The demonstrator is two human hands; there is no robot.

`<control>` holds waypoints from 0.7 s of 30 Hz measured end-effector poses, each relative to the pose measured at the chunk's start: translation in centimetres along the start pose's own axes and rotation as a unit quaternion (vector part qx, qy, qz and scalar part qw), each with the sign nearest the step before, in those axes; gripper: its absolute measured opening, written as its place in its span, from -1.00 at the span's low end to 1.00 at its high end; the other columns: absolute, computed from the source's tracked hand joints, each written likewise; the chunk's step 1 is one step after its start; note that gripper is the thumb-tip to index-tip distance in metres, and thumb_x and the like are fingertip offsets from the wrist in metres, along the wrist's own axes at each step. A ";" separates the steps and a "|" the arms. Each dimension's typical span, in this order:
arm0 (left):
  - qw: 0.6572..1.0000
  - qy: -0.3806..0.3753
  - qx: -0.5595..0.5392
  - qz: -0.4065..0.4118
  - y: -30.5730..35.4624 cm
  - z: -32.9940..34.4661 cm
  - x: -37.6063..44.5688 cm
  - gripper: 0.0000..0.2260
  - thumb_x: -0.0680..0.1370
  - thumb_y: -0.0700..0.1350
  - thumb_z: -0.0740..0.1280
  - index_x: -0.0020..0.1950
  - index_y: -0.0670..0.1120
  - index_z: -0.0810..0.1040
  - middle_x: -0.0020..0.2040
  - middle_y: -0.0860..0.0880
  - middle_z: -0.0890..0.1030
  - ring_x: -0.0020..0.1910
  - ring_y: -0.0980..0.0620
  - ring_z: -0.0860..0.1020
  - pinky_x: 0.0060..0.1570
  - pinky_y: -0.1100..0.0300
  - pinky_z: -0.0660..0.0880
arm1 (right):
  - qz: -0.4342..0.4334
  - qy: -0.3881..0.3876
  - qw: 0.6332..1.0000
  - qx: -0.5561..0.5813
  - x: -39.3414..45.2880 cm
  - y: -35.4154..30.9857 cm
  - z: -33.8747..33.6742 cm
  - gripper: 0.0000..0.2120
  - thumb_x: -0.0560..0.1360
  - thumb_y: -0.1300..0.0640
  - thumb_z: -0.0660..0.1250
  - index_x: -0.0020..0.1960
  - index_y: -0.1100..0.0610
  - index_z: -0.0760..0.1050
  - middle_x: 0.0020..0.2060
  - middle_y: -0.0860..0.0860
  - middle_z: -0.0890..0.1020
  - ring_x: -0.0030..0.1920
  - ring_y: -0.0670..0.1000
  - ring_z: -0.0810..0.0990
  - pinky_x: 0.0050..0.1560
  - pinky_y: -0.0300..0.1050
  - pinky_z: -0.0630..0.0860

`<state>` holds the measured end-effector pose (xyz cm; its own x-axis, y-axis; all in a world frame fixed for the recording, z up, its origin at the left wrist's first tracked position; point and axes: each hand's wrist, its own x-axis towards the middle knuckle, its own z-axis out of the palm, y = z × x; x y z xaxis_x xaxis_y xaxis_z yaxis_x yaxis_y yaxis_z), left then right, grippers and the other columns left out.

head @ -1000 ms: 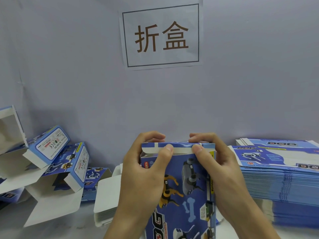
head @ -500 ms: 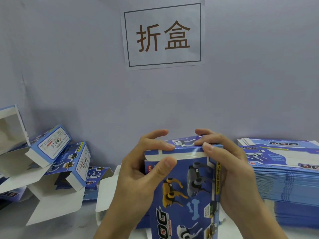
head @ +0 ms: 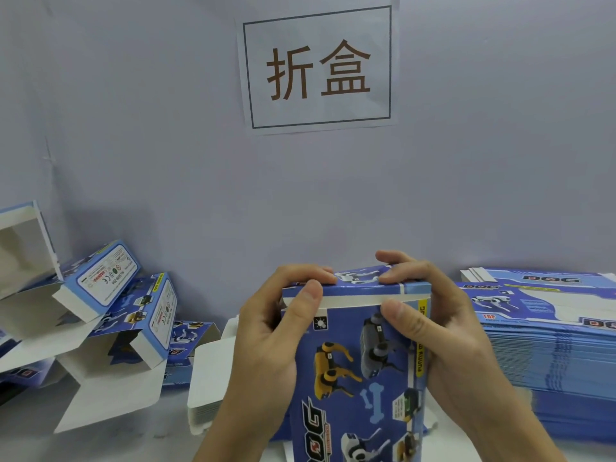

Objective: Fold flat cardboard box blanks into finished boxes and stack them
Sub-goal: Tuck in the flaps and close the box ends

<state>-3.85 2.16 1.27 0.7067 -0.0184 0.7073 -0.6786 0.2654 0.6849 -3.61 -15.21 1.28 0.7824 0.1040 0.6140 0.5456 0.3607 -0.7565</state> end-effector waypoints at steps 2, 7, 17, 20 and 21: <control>1.000 0.004 -0.001 -0.012 0.2 0.3 -0.1 -0.81 0.50 0.11 0.36 -0.01 0.04 0.65 0.03 -0.03 0.69 -0.02 -0.13 0.71 -0.27 0.12 0.64 | 0.004 -0.002 1.000 0.010 0.0 -0.1 0.0 -0.58 0.16 -0.12 0.68 -0.10 0.06 0.65 0.29 -0.07 0.56 0.13 0.19 0.68 -0.14 0.01 0.66; 0.998 0.018 -0.024 -0.046 0.8 0.4 0.1 -0.79 0.42 0.11 0.40 -0.09 0.02 0.68 -0.04 -0.05 0.72 -0.11 -0.14 0.72 -0.33 0.10 0.64 | 0.010 0.002 1.000 0.009 -0.1 -0.1 0.1 -0.54 0.15 -0.14 0.68 -0.09 0.06 0.64 0.27 -0.08 0.57 0.12 0.19 0.68 -0.16 0.02 0.66; 0.994 0.024 -0.037 -0.100 1.1 0.1 0.5 -0.83 0.30 -0.01 0.54 -0.14 0.00 0.72 -0.07 -0.13 0.73 -0.15 -0.14 0.72 -0.35 0.11 0.63 | -0.003 -0.003 1.000 -0.004 0.0 0.1 -0.2 -0.56 0.19 -0.16 0.66 -0.06 0.03 0.64 0.30 -0.09 0.55 0.17 0.16 0.67 -0.11 0.02 0.65; 0.993 0.024 -0.038 -0.106 1.1 0.3 0.5 -0.78 0.31 0.09 0.44 -0.14 0.01 0.72 -0.07 -0.13 0.73 -0.15 -0.14 0.72 -0.36 0.10 0.64 | -0.012 0.014 0.999 -0.049 0.0 0.3 -0.3 -0.54 0.22 -0.25 0.61 -0.02 -0.02 0.62 0.29 -0.09 0.55 0.22 0.13 0.64 -0.02 0.13 0.65; 0.993 0.024 -0.037 -0.110 1.1 0.3 0.5 -0.77 0.32 0.10 0.42 -0.14 0.01 0.73 -0.07 -0.13 0.73 -0.15 -0.13 0.72 -0.36 0.10 0.64 | -0.013 0.018 0.998 -0.060 0.0 0.3 -0.2 -0.52 0.24 -0.28 0.58 0.00 -0.02 0.60 0.26 -0.09 0.58 0.21 0.14 0.65 0.00 0.16 0.65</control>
<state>-4.32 2.14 2.48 0.8465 -0.0389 0.5309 -0.4906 0.3303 0.8064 -3.38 -15.30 1.03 0.7762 0.0616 0.6274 0.5969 0.2487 -0.7628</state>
